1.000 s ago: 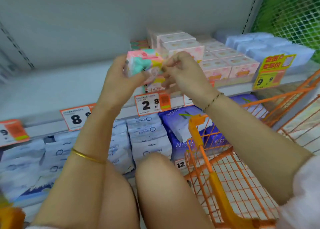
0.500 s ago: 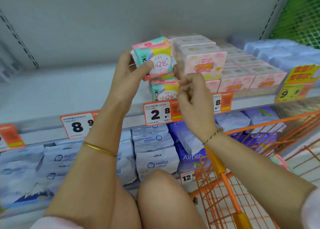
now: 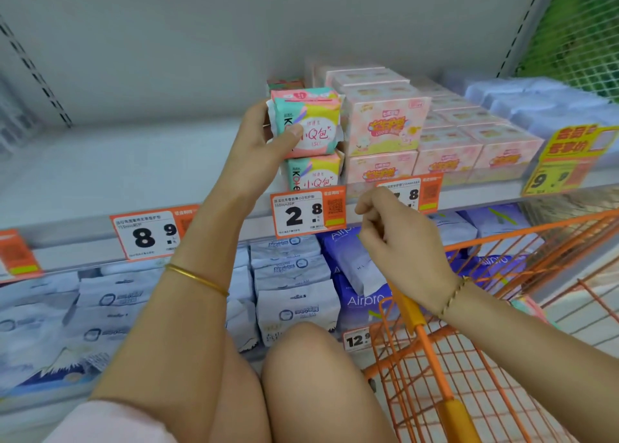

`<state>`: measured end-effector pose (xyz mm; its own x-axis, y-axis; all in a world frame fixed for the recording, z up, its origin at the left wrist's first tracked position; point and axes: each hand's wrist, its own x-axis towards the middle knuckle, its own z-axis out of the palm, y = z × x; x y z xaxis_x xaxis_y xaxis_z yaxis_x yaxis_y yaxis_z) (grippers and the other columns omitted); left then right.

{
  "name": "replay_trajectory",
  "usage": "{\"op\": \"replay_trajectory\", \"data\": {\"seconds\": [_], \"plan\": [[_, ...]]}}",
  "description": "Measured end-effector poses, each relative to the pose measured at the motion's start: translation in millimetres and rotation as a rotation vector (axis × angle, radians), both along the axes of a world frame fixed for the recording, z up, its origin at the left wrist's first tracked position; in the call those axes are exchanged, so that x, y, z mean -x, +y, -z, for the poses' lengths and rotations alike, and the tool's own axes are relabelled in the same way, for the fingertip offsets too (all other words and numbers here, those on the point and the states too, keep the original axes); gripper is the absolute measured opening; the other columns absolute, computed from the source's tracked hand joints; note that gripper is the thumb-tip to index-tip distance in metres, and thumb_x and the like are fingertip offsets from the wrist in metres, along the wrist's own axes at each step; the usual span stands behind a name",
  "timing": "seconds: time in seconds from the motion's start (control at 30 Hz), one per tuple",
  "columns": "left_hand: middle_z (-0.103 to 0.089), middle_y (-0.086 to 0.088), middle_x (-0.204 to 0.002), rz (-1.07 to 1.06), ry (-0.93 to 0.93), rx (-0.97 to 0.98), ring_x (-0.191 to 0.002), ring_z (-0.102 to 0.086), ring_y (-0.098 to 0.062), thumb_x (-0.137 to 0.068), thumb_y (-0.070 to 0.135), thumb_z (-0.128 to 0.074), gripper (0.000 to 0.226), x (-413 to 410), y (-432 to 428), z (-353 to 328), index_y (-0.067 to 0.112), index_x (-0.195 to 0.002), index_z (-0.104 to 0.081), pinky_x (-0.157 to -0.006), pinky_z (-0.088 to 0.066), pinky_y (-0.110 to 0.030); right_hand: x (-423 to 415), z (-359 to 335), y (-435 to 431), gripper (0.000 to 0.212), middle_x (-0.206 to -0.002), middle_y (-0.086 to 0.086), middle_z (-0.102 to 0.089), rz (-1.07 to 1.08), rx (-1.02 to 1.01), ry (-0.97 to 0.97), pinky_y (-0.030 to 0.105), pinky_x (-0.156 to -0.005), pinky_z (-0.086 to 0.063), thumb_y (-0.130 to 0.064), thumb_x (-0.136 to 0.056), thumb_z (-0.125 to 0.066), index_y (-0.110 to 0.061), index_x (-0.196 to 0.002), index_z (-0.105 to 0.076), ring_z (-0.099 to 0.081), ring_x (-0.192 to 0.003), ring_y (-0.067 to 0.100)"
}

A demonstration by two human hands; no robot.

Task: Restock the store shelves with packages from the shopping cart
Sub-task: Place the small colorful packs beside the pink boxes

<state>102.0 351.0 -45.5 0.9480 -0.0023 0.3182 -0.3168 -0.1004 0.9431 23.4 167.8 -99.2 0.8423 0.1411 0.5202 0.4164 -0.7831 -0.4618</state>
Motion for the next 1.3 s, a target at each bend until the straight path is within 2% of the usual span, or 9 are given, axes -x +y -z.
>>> {"op": "replay_trajectory", "data": {"seconds": [0.17,0.47,0.67,0.83,0.93,1.0,1.1,1.2,1.3], "plan": [[-0.059,0.001,-0.120,-0.010,0.004,0.005,-0.108,-0.058,-0.009,-0.093,0.015,-0.055,0.036,0.7,-3.9,0.2,0.017,-0.128,-0.044,-0.074,-0.053,-0.014,-6.6,2.4,0.8,0.016,-0.075,-0.005,-0.055,-0.009,-0.058,0.029,0.042,-0.057,-0.045,-0.005,-0.086,-0.050,-0.010,-0.101,-0.053,-0.051,-0.063,0.023],[-0.059,0.000,-0.122,-0.007,0.002,-0.043,-0.108,-0.057,-0.008,-0.093,0.017,-0.055,0.031,0.1,-2.2,4.2,0.023,-0.122,-0.045,-0.075,-0.052,-0.012,-11.9,3.3,8.4,0.019,-0.075,-0.003,-0.052,-0.013,-0.081,0.072,0.039,-0.058,-0.042,-0.002,-0.086,-0.049,-0.008,-0.104,-0.052,-0.049,-0.065,0.024],[-0.059,0.000,-0.125,-0.002,0.019,-0.069,-0.117,-0.055,-0.012,-0.091,0.017,-0.058,0.041,-0.1,0.2,6.2,0.020,-0.129,-0.043,-0.092,-0.050,-0.027,-12.1,3.5,8.2,0.019,-0.075,-0.003,-0.053,-0.009,-0.083,0.089,0.037,-0.058,-0.041,-0.002,-0.086,-0.049,-0.008,-0.104,-0.052,-0.049,-0.065,0.023],[-0.056,-0.001,-0.129,-0.002,0.032,-0.074,-0.119,-0.054,-0.012,-0.089,0.017,-0.061,0.046,1.0,1.1,5.9,0.018,-0.131,-0.042,-0.094,-0.051,-0.030,-11.9,3.2,8.9,0.020,-0.075,-0.003,-0.053,-0.008,-0.079,0.099,0.036,-0.057,-0.040,-0.003,-0.086,-0.049,-0.009,-0.105,-0.051,-0.050,-0.065,0.023],[-0.046,-0.001,-0.139,-0.053,0.017,-0.103,-0.121,-0.046,-0.004,-0.088,0.017,-0.063,0.058,2.1,1.2,4.8,0.018,-0.139,-0.034,-0.089,-0.048,-0.015,-11.9,3.0,8.7,0.020,-0.075,-0.001,-0.054,-0.015,-0.073,0.098,0.037,-0.057,-0.041,-0.003,-0.086,-0.048,-0.009,-0.106,-0.051,-0.050,-0.064,0.024],[-0.032,-0.001,-0.146,-0.139,-0.012,-0.142,-0.127,-0.036,-0.003,-0.084,0.017,-0.067,0.074,4.1,1.4,4.4,0.019,-0.144,-0.025,-0.097,-0.043,-0.018,-11.7,3.3,8.7,0.020,-0.076,0.000,-0.054,-0.012,-0.064,0.088,0.038,-0.056,-0.041,-0.003,-0.087,-0.048,-0.009,-0.106,-0.051,-0.050,-0.064,0.025],[-0.023,-0.005,-0.145,-0.301,-0.161,-0.152,-0.135,-0.029,-0.012,-0.076,0.014,-0.070,0.083,16.1,-4.2,3.0,0.015,-0.145,-0.022,-0.111,-0.033,-0.040,-11.2,3.0,8.8,0.020,-0.075,-0.003,-0.052,-0.003,-0.051,0.084,0.036,-0.055,-0.038,-0.004,-0.087,-0.048,-0.009,-0.106,-0.051,-0.050,-0.064,0.026],[-0.034,-0.012,-0.135,-0.428,-0.479,-0.162,-0.129,-0.038,-0.025,-0.068,0.008,-0.061,0.072,35.6,-20.5,-1.1,0.005,-0.135,-0.036,-0.104,-0.037,-0.048,-9.0,-0.9,10.3,0.020,-0.077,-0.004,-0.053,0.011,-0.004,0.065,0.030,-0.049,-0.031,-0.007,-0.088,-0.048,-0.011,-0.106,-0.051,-0.052,-0.066,0.027],[-0.043,-0.019,-0.127,-0.322,-0.695,-0.230,-0.123,-0.042,-0.031,-0.063,0.001,-0.057,0.061,57.2,-50.9,-0.8,-0.003,-0.123,-0.047,-0.101,-0.038,-0.049,-0.1,-17.9,8.0,0.008,-0.078,-0.004,-0.054,0.020,0.042,0.045,0.032,-0.050,-0.029,-0.013,-0.089,-0.048,-0.016,-0.096,-0.048,-0.048,-0.067,0.026]]}}
